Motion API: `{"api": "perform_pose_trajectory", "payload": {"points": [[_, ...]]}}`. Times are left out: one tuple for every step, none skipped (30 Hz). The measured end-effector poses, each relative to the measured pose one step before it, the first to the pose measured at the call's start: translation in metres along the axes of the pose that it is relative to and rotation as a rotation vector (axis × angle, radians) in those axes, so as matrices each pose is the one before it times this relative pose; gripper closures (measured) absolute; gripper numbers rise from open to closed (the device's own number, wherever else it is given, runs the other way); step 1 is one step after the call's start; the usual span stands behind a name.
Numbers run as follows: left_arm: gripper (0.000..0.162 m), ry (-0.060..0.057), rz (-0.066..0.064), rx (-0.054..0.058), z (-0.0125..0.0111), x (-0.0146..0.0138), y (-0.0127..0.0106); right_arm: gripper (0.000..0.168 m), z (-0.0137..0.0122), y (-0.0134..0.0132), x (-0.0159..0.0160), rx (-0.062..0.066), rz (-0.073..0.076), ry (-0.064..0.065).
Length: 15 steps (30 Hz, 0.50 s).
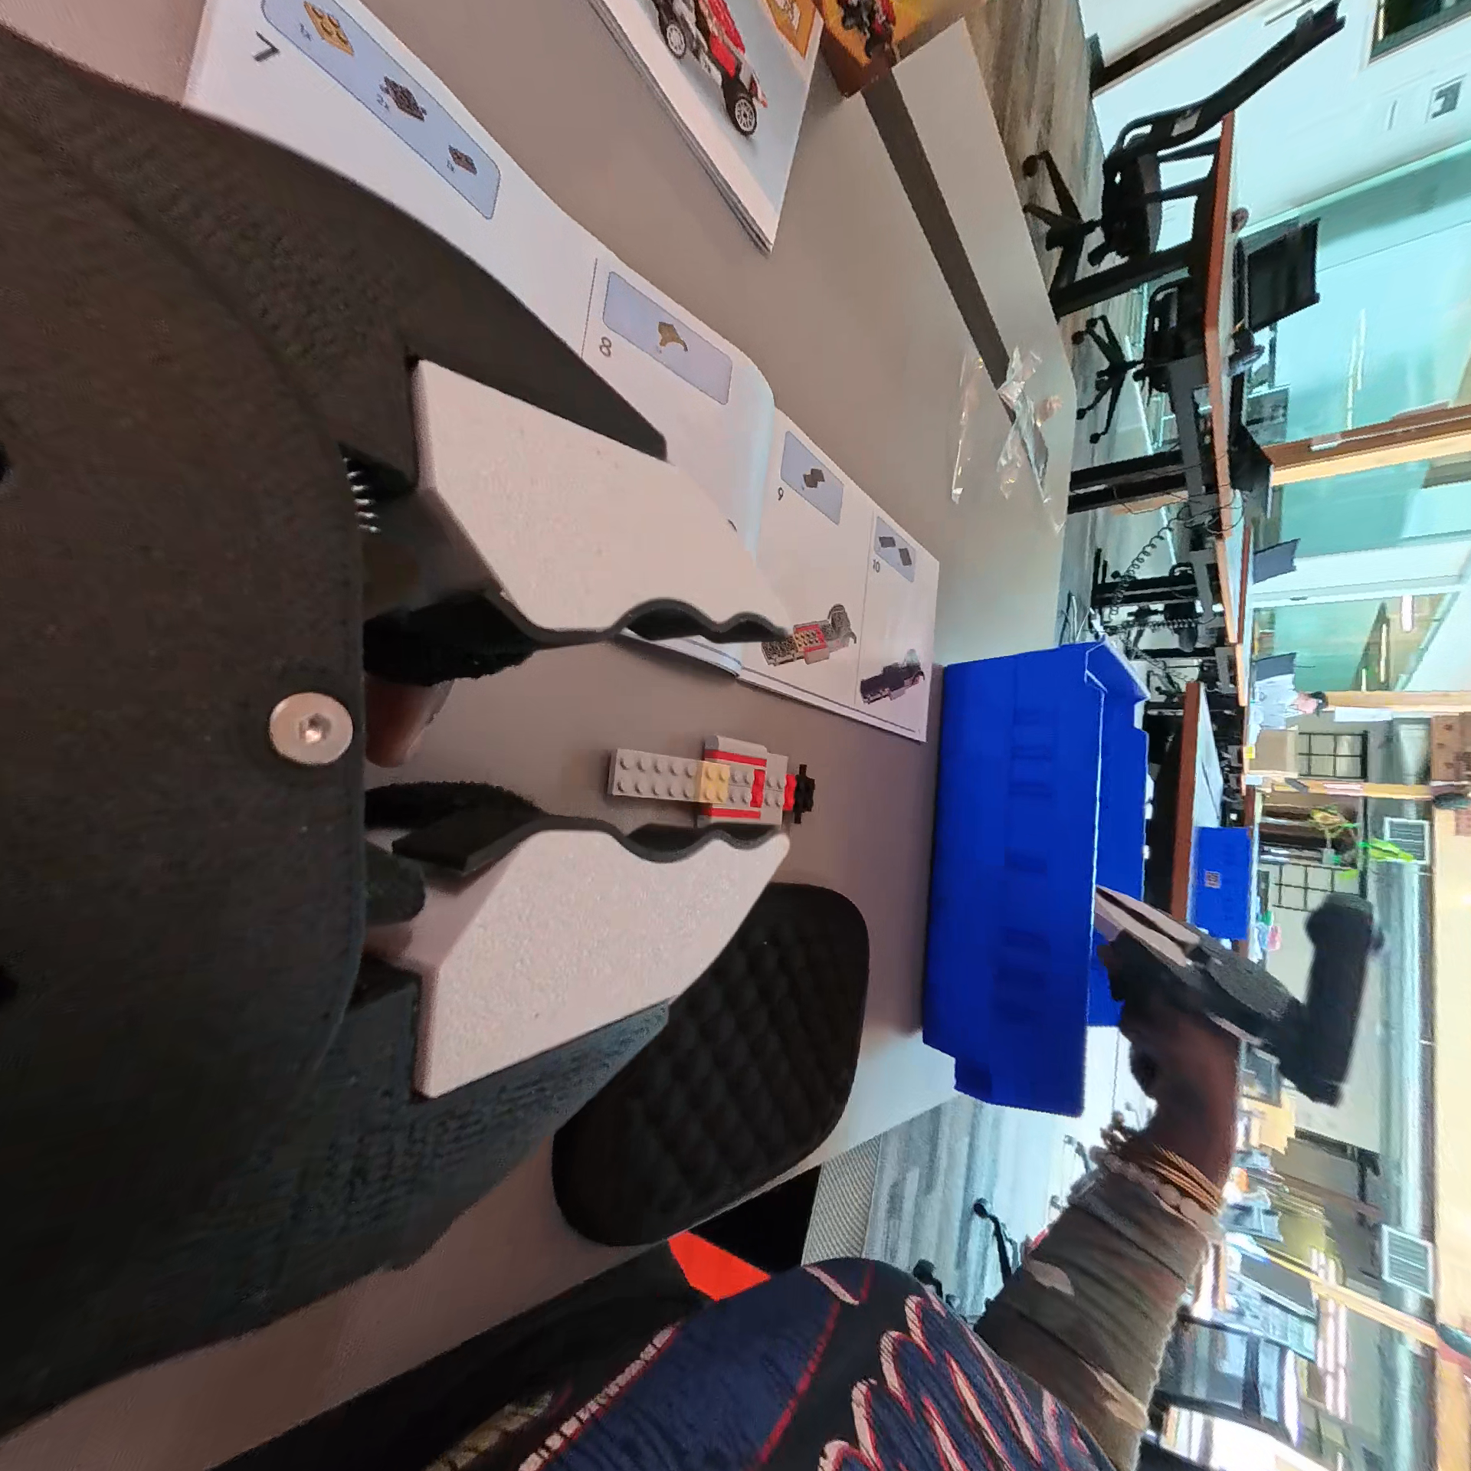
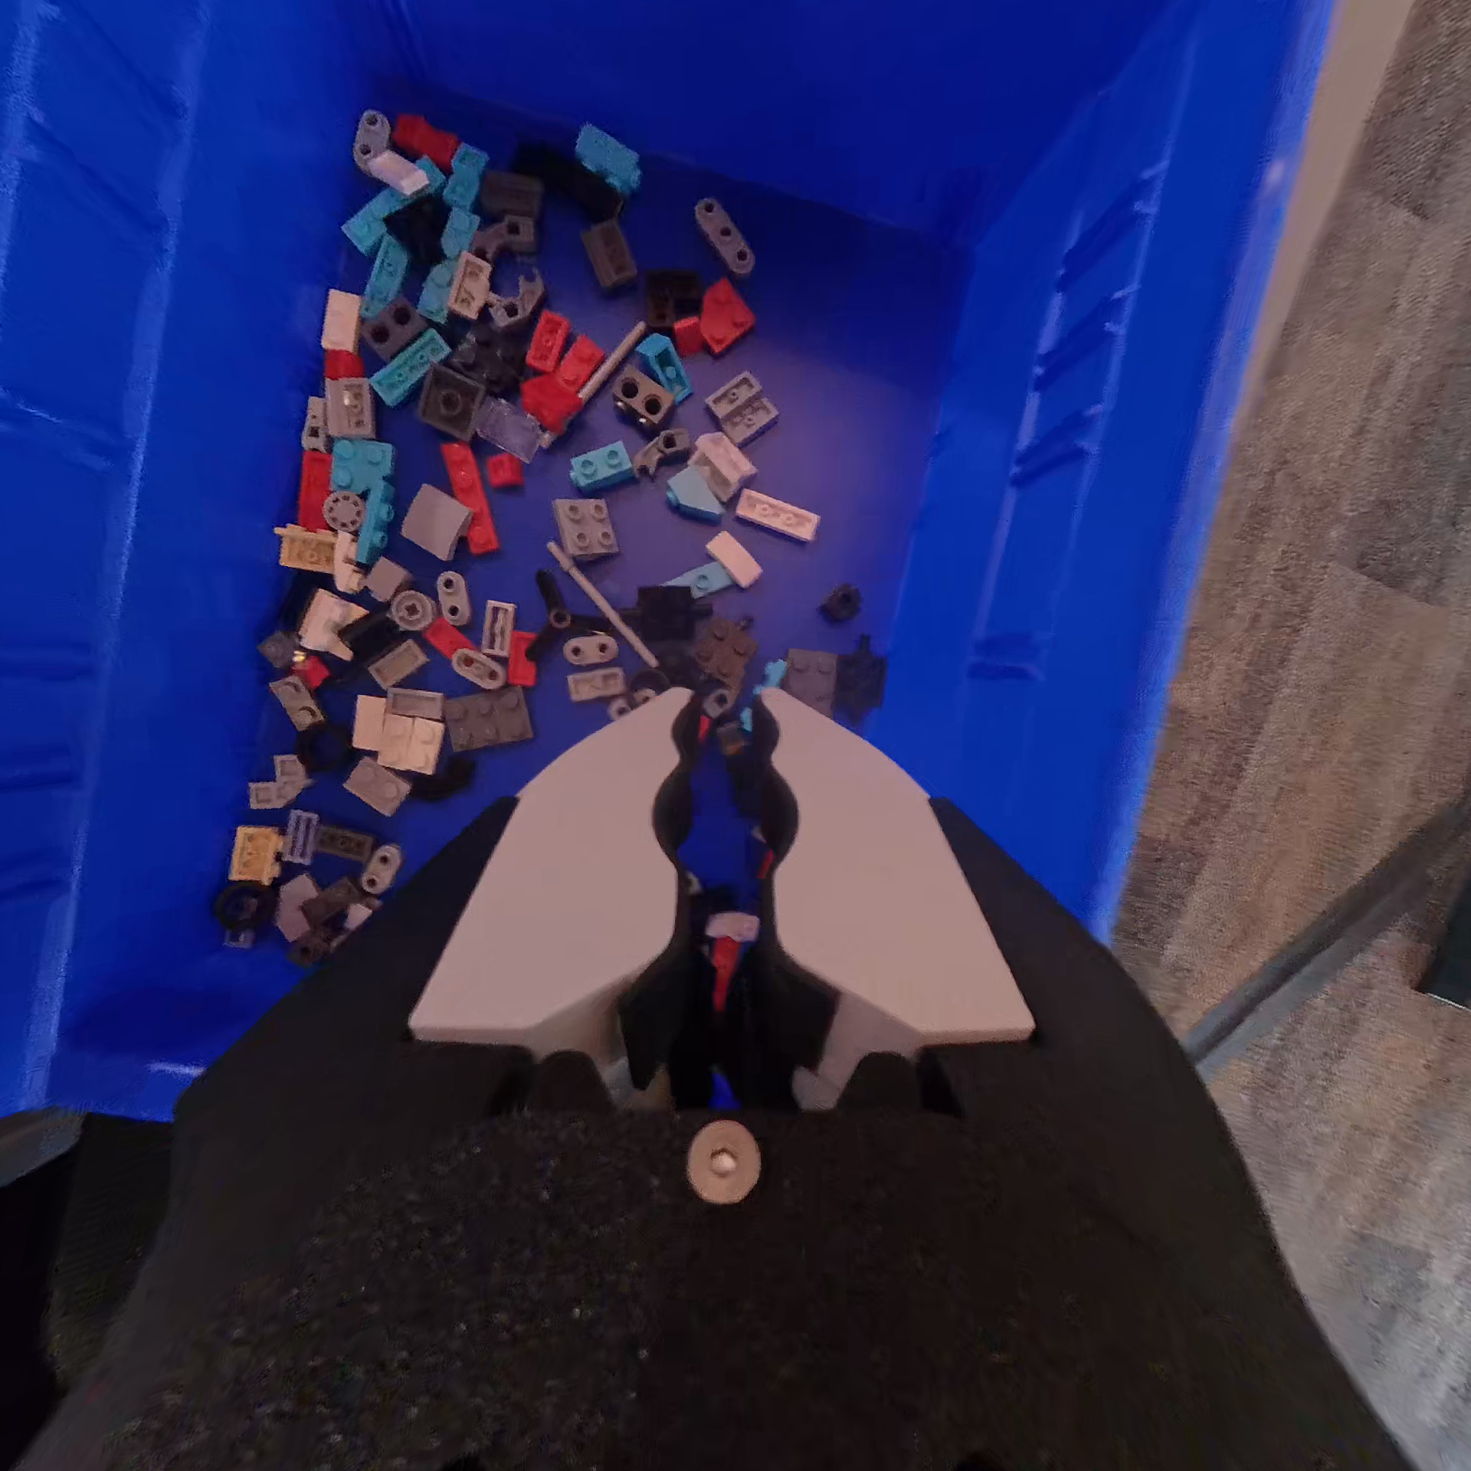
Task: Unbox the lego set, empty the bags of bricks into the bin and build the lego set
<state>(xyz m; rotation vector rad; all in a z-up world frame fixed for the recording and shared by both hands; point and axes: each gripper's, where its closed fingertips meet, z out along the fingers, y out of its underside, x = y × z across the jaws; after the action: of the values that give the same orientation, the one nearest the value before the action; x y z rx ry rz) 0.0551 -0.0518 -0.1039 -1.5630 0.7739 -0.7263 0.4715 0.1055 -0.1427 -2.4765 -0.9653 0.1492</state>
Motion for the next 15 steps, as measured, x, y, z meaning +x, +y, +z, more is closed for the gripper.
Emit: {"api": "perform_pose_trajectory", "payload": {"points": [[0.119,-0.0069,0.0054,0.0052,-0.00097,-0.00063,-0.00060,0.150,0.00615,0.00114,-0.00511,-0.0154,0.0043,-0.0346],[0.119,-0.0054,0.0070,0.0040,-0.00082,-0.00039,-0.00058,0.149,0.00627,0.00184,-0.00236,-0.0231,-0.0106,-0.0185],[0.119,-0.0026,0.0032,0.0035,-0.00054,-0.00002,-0.00056,0.149,0.00556,0.00073,-0.00008,-0.0172,-0.0171,-0.0044],[0.119,-0.0008,-0.0006,0.0030,-0.00035,0.00002,-0.00043,0.149,0.00473,-0.00108,0.00088,-0.0078,-0.0029,-0.0034],[0.119,0.0007,-0.0007,0.0020,-0.00014,0.00019,-0.00023,0.148,0.00424,-0.00082,0.00132,-0.0119,0.0254,-0.0080],[0.119,0.0006,0.0009,0.0003,-0.00009,0.00018,-0.00003,0.146,0.00381,0.00098,0.00079,-0.0248,0.0431,-0.0149],[0.119,-0.0005,0.0014,-0.0007,0.00011,-0.00004,0.00008,0.145,0.00340,0.00155,0.00160,-0.0253,0.0471,-0.0072],[0.119,-0.0002,0.0006,-0.0008,0.00017,-0.00004,0.00018,0.144,0.00307,0.00059,0.00153,-0.0129,0.0390,-0.0015],[0.119,0.0002,-0.0003,-0.0007,0.00017,-0.00005,0.00027,0.144,0.00296,-0.00012,0.00043,-0.0029,0.0245,-0.0049],[0.119,0.0003,-0.0008,-0.0006,0.00025,-0.00009,0.00045,0.141,0.00280,-0.00064,0.00023,0.0027,0.0167,-0.0034],[0.119,0.0004,-0.0011,-0.0010,0.00020,-0.00019,0.00040,0.140,0.00244,-0.00105,-0.00080,0.0066,0.0126,-0.0087],[0.119,0.0007,-0.0016,-0.0018,0.00028,-0.00014,0.00048,0.140,0.00229,0.00021,-0.00079,-0.0030,0.0119,-0.0075],[0.119,0.0016,-0.0018,-0.0024,0.00029,-0.00009,0.00056,0.141,0.00122,0.00105,-0.00120,-0.0095,0.0066,-0.0103],[0.119,0.0024,-0.0008,-0.0013,0.00028,0.00024,0.00043,0.146,0.00003,-0.00035,-0.00113,0.0012,0.0019,-0.0084],[0.119,0.0023,0.0009,0.0007,0.00023,0.00035,0.00010,0.151,0.00081,0.00229,0.00091,-0.0152,-0.0103,0.0071]]}}
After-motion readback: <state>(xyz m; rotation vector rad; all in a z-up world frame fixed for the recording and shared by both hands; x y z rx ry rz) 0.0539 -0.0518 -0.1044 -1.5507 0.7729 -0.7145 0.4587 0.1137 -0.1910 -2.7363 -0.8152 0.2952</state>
